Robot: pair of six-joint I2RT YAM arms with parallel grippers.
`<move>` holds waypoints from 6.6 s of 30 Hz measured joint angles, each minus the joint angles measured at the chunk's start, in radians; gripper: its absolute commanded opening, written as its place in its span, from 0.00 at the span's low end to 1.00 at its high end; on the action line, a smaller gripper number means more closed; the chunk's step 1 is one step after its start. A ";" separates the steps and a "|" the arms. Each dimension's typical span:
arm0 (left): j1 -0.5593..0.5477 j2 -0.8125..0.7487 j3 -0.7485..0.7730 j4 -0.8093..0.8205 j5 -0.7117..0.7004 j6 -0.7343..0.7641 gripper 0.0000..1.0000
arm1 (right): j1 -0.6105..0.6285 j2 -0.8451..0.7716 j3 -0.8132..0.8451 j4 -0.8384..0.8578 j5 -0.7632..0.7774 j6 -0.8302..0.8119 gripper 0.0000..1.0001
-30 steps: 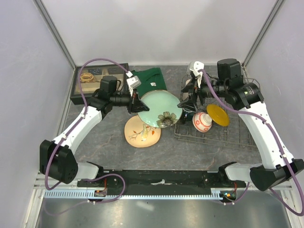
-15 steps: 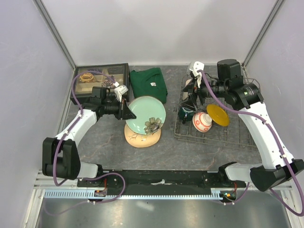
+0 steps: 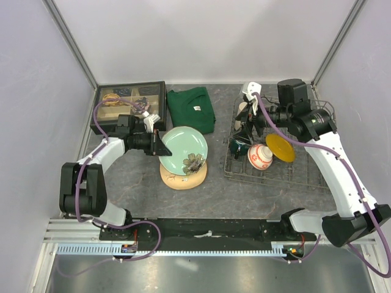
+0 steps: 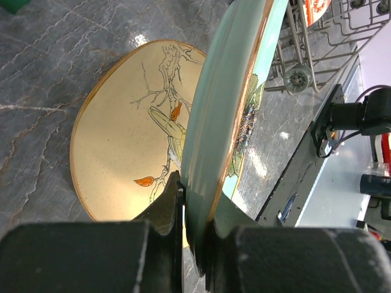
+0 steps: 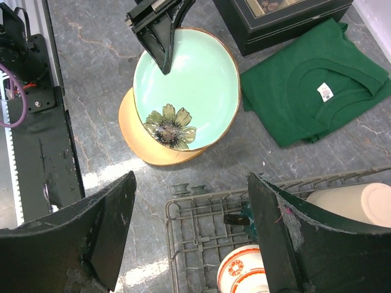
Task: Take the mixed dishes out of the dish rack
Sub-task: Place the plate at the center of the board, then pick up the plate from the dish rack.
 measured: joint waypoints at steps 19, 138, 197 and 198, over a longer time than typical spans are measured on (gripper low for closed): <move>0.063 0.117 -0.052 0.000 0.069 -0.043 0.02 | 0.000 -0.015 -0.045 0.004 0.011 -0.008 0.82; 0.050 0.038 -0.074 -0.023 -0.164 -0.048 0.54 | 0.000 -0.019 -0.068 0.017 0.029 -0.023 0.86; -0.073 0.003 -0.044 -0.092 -0.364 0.026 0.66 | -0.024 -0.068 -0.498 -0.002 0.916 -0.368 0.84; -0.074 0.003 -0.043 -0.093 -0.366 0.028 0.67 | -0.027 -0.068 -0.505 -0.002 0.921 -0.371 0.84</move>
